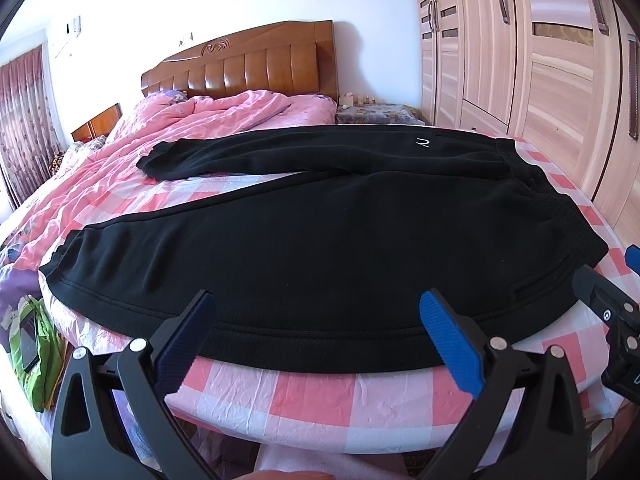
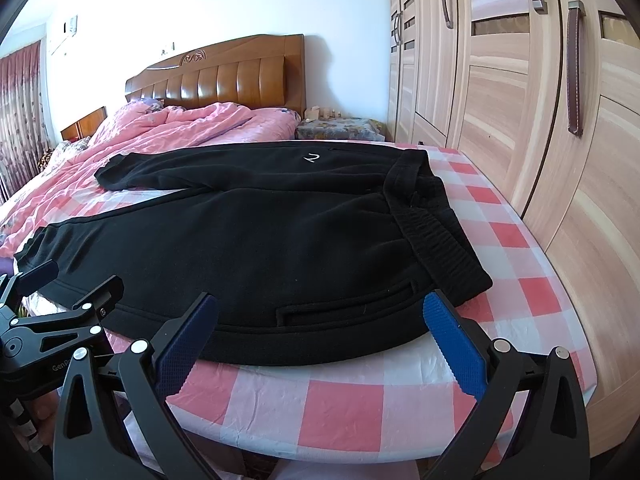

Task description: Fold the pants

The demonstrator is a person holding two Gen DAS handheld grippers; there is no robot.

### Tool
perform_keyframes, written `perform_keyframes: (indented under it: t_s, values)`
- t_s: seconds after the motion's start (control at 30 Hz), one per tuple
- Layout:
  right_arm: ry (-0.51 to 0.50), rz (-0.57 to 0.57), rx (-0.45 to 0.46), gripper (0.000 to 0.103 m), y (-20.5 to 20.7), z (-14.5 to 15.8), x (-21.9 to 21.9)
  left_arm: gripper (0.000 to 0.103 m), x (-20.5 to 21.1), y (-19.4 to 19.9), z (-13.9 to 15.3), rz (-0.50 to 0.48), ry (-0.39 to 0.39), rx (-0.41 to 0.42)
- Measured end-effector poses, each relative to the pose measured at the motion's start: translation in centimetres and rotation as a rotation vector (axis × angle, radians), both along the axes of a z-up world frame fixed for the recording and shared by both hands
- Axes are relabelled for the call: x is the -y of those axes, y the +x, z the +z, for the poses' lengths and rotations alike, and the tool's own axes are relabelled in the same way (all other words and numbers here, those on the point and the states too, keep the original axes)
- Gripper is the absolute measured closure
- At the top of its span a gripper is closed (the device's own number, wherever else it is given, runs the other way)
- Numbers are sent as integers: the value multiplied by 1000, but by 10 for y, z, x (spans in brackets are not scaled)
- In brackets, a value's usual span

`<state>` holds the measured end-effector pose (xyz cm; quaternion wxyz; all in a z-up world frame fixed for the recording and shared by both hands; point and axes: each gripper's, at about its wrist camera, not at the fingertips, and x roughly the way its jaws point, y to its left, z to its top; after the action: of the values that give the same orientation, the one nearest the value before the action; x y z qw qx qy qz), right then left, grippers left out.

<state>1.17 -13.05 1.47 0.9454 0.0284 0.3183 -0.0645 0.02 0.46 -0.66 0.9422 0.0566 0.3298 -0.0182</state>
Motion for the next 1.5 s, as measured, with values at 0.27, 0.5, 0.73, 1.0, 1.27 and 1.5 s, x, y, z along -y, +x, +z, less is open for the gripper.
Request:
perform_keyframes:
  t_s: [0.27,0.5,0.73,1.0,1.27,1.5]
  values:
    - [5,1,2,4,-3,-6,-6,1,0,0,0,-1,0,-1]
    - [11,2,2,4,-5,-8,-8,1,-1,-1,-1,2,-1,-5]
    - [15,1,0,4,-4,-8,-6,1,-3,0,-2,6,-3,-10]
    - [20,1,-2,4,-4,-8,-6,1,-3,0,-2,6,-3,-12]
    - [24,1,-4,4,-3,-8,-6,1,-4,0,-2,5,-2,-12]
    - [33,2,-7,4,-5,-10,-6,1,-4,0,-2,6,-2,-16]
